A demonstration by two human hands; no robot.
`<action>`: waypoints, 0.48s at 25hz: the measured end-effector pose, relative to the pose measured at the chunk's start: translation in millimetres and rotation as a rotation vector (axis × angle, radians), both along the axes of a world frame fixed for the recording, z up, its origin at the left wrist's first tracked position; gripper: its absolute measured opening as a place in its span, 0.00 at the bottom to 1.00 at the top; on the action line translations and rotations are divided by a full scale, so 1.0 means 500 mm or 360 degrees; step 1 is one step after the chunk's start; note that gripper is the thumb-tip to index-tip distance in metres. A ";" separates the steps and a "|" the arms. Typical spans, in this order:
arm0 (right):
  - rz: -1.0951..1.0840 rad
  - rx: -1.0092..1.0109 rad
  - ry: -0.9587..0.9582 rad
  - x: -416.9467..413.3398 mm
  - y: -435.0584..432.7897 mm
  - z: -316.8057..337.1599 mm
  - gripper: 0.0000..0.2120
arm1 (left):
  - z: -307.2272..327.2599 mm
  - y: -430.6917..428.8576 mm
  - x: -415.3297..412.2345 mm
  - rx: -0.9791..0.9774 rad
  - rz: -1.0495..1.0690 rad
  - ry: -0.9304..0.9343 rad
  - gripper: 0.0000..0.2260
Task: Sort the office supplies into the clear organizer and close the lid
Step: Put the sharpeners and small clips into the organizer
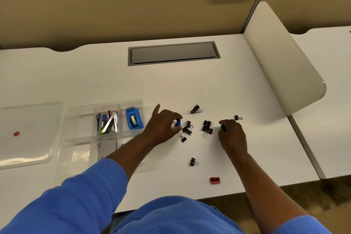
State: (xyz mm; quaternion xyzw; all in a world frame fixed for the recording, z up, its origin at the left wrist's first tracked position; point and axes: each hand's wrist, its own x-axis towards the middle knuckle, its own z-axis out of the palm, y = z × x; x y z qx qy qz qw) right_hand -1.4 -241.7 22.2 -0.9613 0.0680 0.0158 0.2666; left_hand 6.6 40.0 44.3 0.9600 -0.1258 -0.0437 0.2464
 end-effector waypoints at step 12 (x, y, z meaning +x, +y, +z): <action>0.0336 0.0382 -0.0496 -0.049 0.319 0.082 0.18 | 0.030 0.213 -0.107 -0.0102 0.0193 -0.0127 0.17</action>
